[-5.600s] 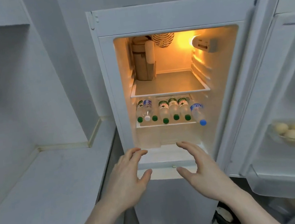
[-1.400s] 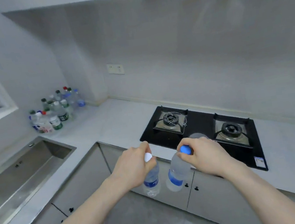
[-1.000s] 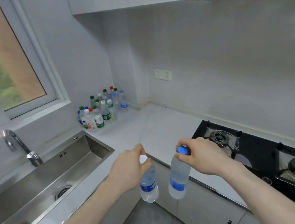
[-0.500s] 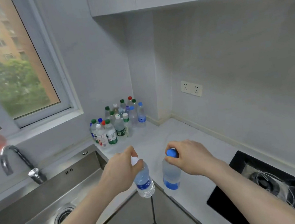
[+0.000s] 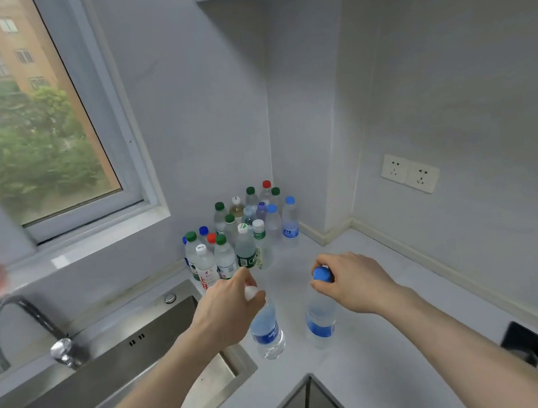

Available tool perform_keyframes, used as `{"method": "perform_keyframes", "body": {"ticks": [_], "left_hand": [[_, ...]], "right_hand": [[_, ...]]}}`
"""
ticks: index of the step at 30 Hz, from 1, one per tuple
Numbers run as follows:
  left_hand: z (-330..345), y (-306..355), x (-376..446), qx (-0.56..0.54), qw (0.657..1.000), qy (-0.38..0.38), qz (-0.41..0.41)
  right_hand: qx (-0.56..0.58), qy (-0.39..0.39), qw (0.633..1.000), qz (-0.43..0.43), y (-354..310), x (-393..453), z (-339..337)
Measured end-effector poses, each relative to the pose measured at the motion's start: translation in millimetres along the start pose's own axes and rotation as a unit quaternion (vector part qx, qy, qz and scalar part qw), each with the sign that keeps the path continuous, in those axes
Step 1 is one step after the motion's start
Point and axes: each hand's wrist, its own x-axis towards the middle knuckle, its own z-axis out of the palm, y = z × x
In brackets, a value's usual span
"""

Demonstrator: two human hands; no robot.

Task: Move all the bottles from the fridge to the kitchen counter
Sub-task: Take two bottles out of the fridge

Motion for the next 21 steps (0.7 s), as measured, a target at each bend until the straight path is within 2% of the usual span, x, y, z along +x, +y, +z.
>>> {"method": "perform_keyframes", "body": {"ticks": [5, 12, 21], "left_hand": [[4.2, -49.7, 50.2, 0.045, 0.999, -0.015, 0.005], [15.1, -100.4, 101.1, 0.048, 0.998, -0.036, -0.026], [38.7, -132.2, 145.3, 0.066, 0.995, -0.057, -0.041]], "right_hand": [[-0.014, -0.021, 1.0, 0.006, -23.0, 70.9, 26.7], [-0.009, -0.044, 0.999, 0.007, -44.9, 144.9, 57.0], [-0.005, -0.079, 0.996, -0.03, -56.2, 216.4, 91.8]]}}
